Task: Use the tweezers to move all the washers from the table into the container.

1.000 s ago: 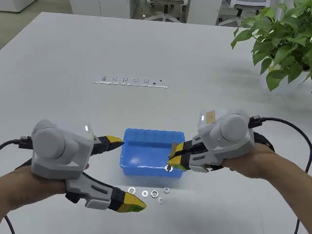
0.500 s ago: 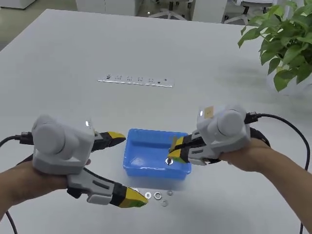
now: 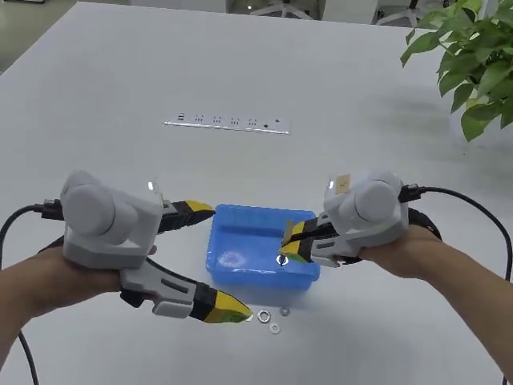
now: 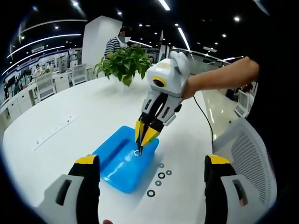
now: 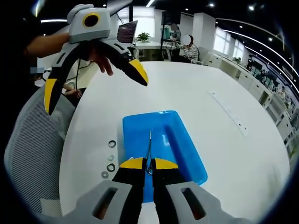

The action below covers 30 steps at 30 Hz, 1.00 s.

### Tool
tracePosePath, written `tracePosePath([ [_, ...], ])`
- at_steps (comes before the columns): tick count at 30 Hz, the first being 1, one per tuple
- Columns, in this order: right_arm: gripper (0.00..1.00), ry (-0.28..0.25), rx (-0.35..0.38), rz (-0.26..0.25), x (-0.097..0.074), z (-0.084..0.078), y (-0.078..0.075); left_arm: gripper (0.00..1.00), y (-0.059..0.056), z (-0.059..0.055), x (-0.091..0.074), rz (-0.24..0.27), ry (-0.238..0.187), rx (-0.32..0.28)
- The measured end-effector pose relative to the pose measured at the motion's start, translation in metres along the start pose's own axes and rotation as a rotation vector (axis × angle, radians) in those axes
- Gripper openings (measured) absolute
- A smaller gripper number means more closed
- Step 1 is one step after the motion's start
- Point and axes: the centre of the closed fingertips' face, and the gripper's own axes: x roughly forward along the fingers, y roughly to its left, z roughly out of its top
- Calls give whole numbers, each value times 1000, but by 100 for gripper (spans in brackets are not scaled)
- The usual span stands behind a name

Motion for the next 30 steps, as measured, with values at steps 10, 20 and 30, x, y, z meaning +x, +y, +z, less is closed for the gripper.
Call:
tracePosePath([
  [10, 5, 4, 9, 11, 7, -8, -1, 84, 8, 6, 11, -21, -3, 21],
  [20, 6, 1, 3, 16, 9, -10, -2, 63, 14, 19, 31, -48, -5, 67],
  [30, 6, 0, -5, 23, 12, -13, -2, 32, 18, 30, 54, -90, 13, 142],
])
